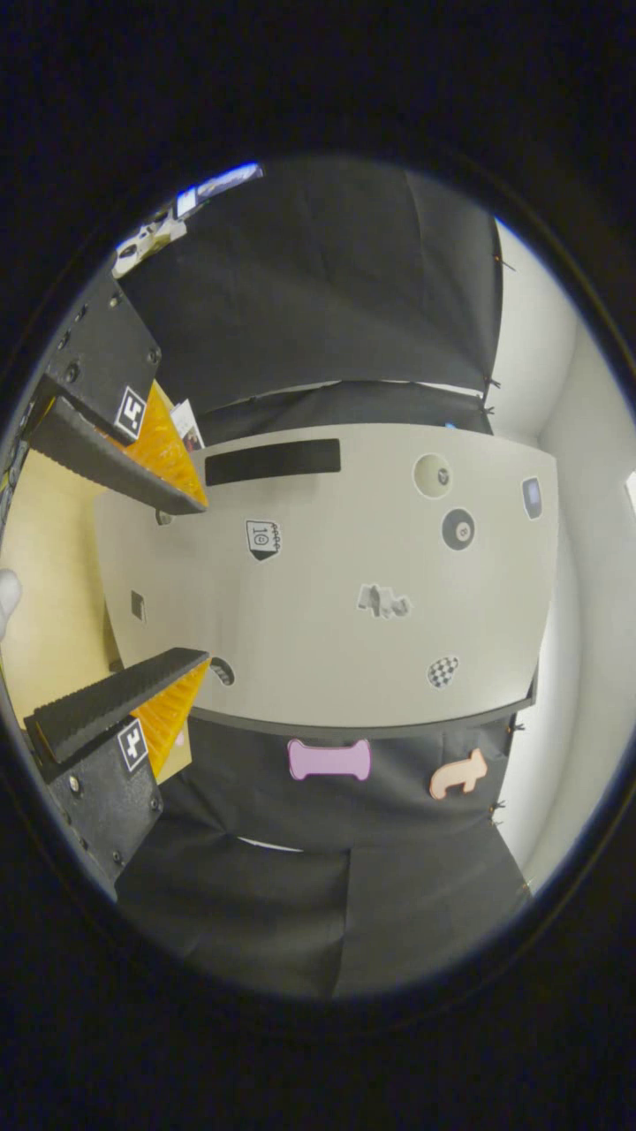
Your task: Open the shoe cabinet door, grab the shoes and put them into the shoe cabinet, then close the shoe cabinet door.
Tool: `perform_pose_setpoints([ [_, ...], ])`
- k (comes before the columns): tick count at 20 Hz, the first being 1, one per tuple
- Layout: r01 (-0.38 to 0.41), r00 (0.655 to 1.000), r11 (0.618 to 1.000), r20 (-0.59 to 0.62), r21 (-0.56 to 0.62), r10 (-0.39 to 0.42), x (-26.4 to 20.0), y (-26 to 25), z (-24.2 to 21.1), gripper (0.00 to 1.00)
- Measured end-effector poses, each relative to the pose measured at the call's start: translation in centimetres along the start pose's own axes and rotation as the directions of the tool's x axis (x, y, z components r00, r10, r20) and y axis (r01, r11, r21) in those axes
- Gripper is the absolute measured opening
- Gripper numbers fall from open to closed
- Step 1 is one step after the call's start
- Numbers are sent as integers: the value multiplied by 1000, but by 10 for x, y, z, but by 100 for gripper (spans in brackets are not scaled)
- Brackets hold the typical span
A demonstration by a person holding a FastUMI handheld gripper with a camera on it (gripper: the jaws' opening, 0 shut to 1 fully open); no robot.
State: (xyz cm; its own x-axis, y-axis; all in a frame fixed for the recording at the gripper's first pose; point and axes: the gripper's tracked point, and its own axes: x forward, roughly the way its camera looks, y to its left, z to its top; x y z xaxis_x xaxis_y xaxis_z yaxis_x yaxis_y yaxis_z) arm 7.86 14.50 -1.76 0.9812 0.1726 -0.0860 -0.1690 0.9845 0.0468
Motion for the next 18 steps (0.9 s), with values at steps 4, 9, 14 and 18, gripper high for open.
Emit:
perform_pose_setpoints([
  [4,60,998,998,36,-2,-60,-33,-18,13,99],
  [9,112,991,994,68,-1,-111,-72,-32,23,99],
  [14,141,986,990,95,-2,-140,-104,-41,27,99],
  [18,145,985,989,93,12,-146,-116,-47,25,99],
])
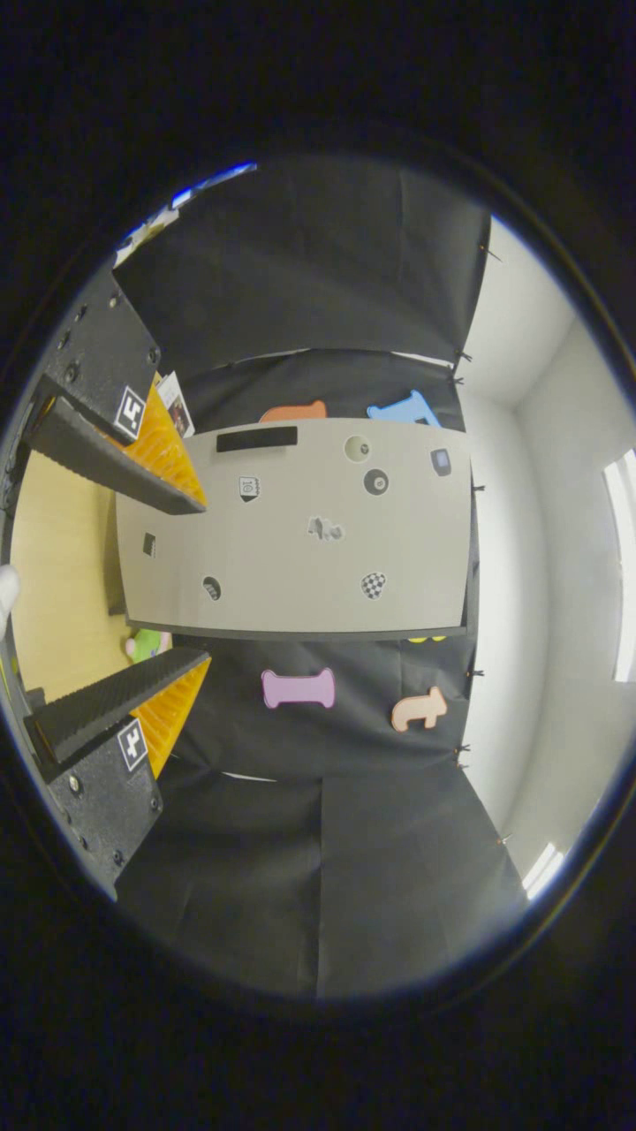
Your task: Open the shoe cabinet door, grab the shoes and put them into the shoe cabinet, then close the shoe cabinet door.
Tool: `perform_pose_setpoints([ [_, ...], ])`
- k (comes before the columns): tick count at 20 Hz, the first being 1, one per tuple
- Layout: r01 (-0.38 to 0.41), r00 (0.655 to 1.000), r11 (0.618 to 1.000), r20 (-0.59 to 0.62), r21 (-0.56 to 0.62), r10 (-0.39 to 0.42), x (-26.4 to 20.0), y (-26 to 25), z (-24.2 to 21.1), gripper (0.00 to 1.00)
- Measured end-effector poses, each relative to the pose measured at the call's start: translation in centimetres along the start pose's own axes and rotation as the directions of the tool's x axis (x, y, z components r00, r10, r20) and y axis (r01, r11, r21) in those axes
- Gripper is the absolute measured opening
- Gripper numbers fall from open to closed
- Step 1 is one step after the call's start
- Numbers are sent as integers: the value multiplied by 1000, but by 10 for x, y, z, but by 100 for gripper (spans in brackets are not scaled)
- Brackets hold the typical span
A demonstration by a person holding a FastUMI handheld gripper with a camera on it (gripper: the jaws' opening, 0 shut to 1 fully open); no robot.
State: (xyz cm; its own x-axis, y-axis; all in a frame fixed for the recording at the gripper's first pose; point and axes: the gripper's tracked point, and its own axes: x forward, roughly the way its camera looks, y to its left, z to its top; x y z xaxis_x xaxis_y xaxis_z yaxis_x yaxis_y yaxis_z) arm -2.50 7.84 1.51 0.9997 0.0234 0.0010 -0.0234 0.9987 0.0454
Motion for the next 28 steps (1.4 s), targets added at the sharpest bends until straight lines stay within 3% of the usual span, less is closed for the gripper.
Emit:
perform_pose_setpoints([
  [28,-4,999,1000,-33,-3,4,6,0,-12,99],
])
